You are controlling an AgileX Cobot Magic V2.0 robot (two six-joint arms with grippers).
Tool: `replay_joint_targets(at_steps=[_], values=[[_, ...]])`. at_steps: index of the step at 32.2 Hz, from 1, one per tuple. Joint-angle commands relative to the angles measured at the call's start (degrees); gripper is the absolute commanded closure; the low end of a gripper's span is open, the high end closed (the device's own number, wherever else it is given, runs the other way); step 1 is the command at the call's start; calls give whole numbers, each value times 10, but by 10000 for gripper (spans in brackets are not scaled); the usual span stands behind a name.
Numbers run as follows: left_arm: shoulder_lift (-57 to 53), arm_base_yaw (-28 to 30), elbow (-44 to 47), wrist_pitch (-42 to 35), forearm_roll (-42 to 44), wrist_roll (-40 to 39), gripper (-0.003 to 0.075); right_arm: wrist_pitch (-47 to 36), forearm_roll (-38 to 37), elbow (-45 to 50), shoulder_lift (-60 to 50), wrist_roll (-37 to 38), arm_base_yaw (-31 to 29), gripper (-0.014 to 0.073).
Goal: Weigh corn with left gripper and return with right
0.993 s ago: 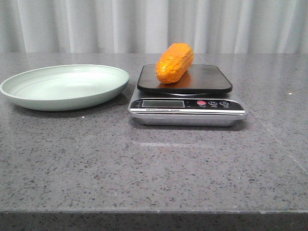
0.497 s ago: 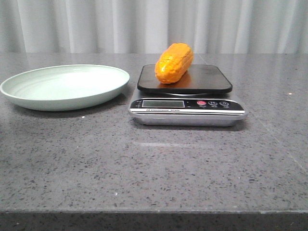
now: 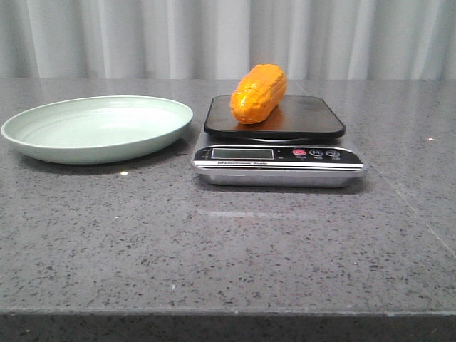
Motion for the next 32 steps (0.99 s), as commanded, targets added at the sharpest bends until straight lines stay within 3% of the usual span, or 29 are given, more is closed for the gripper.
replay_joint_targets(at_steps=[1, 11, 18, 23, 32], values=[[-46, 1, 26, -73, 7, 21, 594, -48, -5, -5, -7, -3, -3, 431], [-34, 1, 65, -121, -8, 21, 594, -49, -5, -5, -7, -3, -3, 431], [-34, 1, 65, -119, -9, 21, 594, -128, 12, -21, -7, -2, -3, 431], [-34, 1, 65, -119, -9, 21, 594, 12, 31, -123, 20, -2, -3, 431], [-34, 1, 65, -119, -9, 21, 594, 246, 54, -316, 195, -3, -3, 431]])
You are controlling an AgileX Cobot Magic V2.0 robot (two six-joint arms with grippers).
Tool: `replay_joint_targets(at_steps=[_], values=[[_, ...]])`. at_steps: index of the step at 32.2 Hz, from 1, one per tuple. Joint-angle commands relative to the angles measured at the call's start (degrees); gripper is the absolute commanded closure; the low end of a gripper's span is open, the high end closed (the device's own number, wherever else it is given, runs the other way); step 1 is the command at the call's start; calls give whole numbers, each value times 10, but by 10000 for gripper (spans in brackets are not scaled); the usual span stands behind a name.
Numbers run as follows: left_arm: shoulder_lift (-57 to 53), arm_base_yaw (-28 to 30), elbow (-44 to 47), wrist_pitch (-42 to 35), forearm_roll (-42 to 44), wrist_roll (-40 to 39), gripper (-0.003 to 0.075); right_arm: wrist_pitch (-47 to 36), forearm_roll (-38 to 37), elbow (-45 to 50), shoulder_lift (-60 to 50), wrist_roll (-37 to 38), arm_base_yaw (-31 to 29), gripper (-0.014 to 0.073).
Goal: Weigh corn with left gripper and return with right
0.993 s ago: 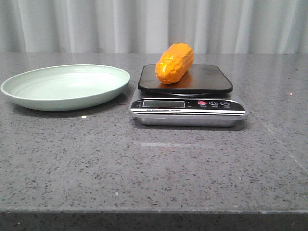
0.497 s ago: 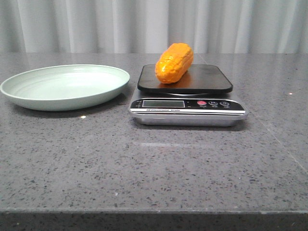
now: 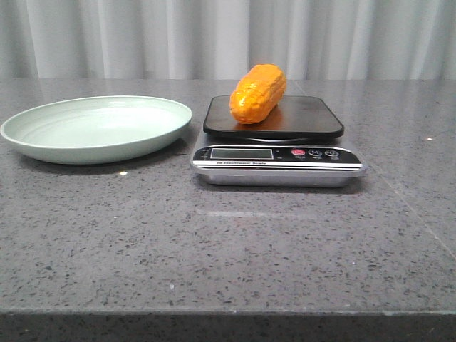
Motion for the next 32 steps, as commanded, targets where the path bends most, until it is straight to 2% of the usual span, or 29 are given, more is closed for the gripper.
replay_joint_targets(at_steps=[1, 5, 9, 13, 15, 19, 21, 26, 32], values=[[6, 1, -14, -47, 0, 0, 594, 22, 8, -58, 51, -3, -2, 431], [6, 1, -14, -47, 0, 0, 594, 21, 8, -60, 76, -3, -2, 431], [6, 1, -14, -47, 0, 0, 594, -13, 9, -58, 85, -3, -2, 431], [6, 1, -14, -47, 0, 0, 594, -28, 51, -59, 102, -2, -2, 394], [6, 1, -14, -47, 0, 0, 594, -25, 68, -62, 115, -3, -2, 309], [6, 1, -14, -47, 0, 0, 594, 9, 110, -85, 156, -3, -2, 55], [6, 1, -14, -47, 0, 0, 594, 34, 135, -104, 184, -3, -2, -33], [6, 1, -14, -47, 0, 0, 594, 73, 196, -159, 247, -8, 5, -9], [6, 1, -14, -47, 0, 0, 594, 120, 199, -269, 344, -9, 54, -9]])
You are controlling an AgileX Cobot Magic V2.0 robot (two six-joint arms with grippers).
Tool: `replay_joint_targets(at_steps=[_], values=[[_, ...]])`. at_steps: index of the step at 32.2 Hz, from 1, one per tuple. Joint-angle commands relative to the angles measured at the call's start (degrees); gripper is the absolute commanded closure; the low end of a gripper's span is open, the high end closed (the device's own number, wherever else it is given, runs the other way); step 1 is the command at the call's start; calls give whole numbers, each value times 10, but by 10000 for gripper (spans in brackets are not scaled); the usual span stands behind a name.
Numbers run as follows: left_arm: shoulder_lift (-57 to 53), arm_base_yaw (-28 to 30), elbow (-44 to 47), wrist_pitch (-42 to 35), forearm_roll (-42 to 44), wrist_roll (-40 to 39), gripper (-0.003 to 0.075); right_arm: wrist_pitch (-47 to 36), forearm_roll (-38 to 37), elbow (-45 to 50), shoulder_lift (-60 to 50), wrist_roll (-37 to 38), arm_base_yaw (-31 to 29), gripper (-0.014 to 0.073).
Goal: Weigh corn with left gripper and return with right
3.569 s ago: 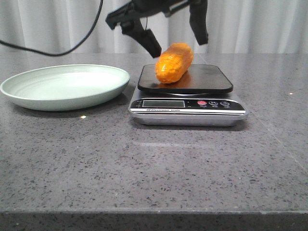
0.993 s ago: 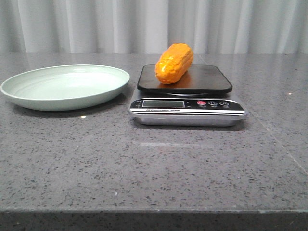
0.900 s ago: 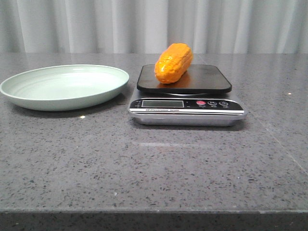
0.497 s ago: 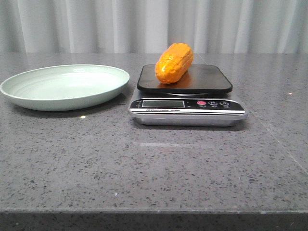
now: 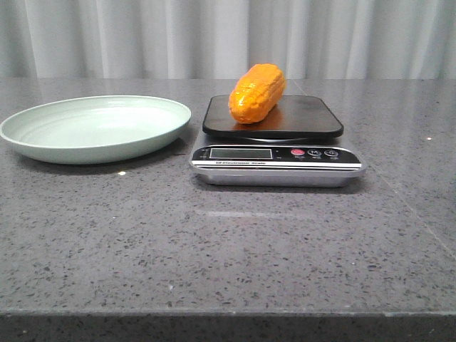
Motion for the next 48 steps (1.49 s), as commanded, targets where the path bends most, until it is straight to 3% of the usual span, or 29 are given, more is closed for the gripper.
replay_joint_targets(at_steps=[1, 8, 13, 22, 25, 31, 48], values=[[6, 1, -14, -47, 0, 0, 594, -12, 16, -76, 48, -8, 22, -9], [6, 1, -14, -47, 0, 0, 594, 36, 9, -210, 190, 51, 72, -9], [6, 1, -14, -47, 0, 0, 594, 89, -54, -322, 293, 138, 124, -9], [0, 1, -14, -47, 0, 0, 594, 309, -372, -579, 483, 400, 231, -9], [0, 1, -14, -47, 0, 0, 594, 381, -433, -632, 527, 452, 247, -9], [0, 1, -14, -47, 0, 0, 594, 409, -436, -658, 572, 527, 248, -9], [-11, 1, 2, -48, 1, 0, 594, 411, -431, -624, 639, 531, 246, -9]])
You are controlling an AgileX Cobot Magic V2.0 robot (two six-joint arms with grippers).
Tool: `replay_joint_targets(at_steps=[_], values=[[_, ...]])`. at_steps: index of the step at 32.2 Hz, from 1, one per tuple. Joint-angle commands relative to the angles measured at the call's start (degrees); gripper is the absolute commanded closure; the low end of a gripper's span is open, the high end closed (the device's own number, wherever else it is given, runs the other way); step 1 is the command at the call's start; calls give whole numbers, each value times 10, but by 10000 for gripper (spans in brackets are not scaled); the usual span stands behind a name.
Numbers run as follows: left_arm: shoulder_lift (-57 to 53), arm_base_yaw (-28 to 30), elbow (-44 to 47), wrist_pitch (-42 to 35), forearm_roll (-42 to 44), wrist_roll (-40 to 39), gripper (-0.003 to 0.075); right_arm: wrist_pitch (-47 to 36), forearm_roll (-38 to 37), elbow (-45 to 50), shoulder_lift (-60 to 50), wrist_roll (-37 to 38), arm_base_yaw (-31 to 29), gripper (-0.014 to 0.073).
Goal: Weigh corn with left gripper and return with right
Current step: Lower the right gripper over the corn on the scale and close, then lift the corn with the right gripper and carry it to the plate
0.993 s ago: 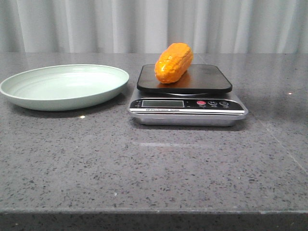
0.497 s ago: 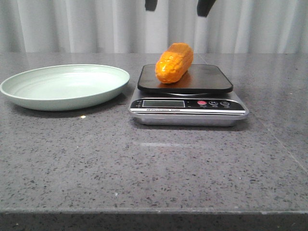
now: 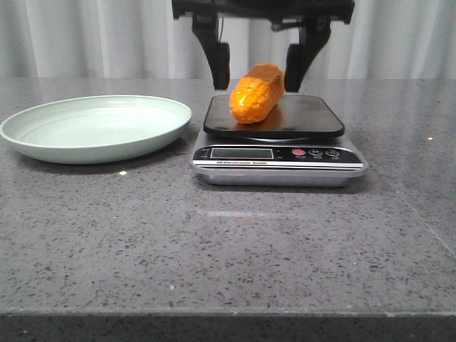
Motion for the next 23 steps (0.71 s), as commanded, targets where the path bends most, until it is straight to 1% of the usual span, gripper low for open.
replay_joint_targets(at_steps=[1, 3, 5, 6, 9, 10, 13, 16, 19, 23], values=[[-11, 1, -7, -46, 1, 0, 594, 60, -14, 1, -30, 1, -2, -9], [-11, 1, -3, -46, 1, 0, 594, 60, -14, 3, -30, 1, -3, 5], [-11, 1, 2, -46, 1, 0, 594, 58, -14, 3, -30, 1, -3, 84], [-11, 1, 2, -46, 1, 0, 594, 58, -12, 2, -30, 1, -3, 142], [-11, 1, 8, -46, 1, 0, 594, 42, 7, 2, -30, 0, -3, 402], [-11, 1, 11, -46, 1, 0, 594, 30, 17, 2, -30, 0, -2, 456], [-11, 1, 16, -46, 1, 0, 594, -21, 72, -3, -31, -16, 1, 417], [-11, 1, 24, -46, 1, 0, 594, -74, 116, -12, -31, -65, 13, 407], [-11, 1, 35, -46, 1, 0, 594, -130, 139, -21, -30, -116, 36, 407], [-11, 1, 49, -46, 1, 0, 594, -213, 140, -24, -30, -125, 63, 407]])
